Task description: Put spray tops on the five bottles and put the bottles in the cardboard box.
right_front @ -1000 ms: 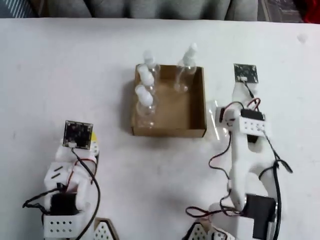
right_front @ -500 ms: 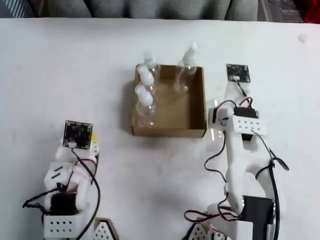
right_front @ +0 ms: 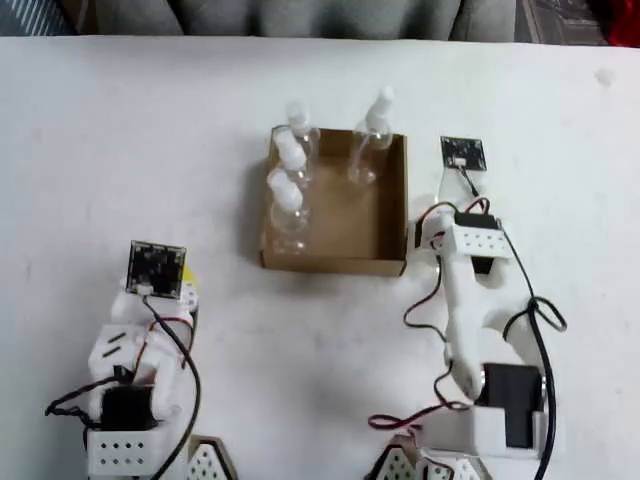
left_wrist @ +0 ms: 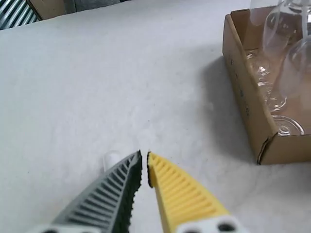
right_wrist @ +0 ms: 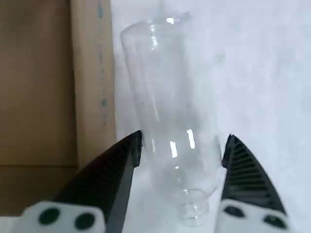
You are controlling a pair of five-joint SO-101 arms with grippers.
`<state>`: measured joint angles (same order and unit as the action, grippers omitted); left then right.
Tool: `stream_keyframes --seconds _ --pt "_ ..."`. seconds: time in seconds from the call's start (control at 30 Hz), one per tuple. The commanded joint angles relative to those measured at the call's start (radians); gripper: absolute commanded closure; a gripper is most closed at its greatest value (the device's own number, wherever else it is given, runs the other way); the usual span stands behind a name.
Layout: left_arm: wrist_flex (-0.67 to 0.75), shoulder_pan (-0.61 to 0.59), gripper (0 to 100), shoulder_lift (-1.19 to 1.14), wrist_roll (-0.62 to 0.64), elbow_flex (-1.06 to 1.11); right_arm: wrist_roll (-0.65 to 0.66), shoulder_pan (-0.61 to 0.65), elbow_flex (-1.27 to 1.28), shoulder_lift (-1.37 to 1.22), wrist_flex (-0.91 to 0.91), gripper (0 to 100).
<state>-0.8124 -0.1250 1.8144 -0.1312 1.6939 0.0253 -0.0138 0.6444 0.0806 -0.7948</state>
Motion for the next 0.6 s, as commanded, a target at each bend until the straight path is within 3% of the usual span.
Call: stream_keyframes --seconds 0.0,0.2,0.4,0.57 --pt "0.005 0.008 98 0.008 -0.006 -0.002 -0.006 -0.016 -0.071 -0.056 0.021 77.2" --pt "0.005 0.008 98 0.008 -0.006 -0.002 0.003 -0.030 -0.124 -0.125 -0.004 78.3" --pt "0.005 0.008 98 0.008 -0.006 -0.002 0.028 -0.093 -0.222 -0.191 -0.076 98.5" --pt "0.003 0.008 98 0.008 -0.008 -0.002 0.149 -0.191 -0.318 -0.197 -0.199 97.3"
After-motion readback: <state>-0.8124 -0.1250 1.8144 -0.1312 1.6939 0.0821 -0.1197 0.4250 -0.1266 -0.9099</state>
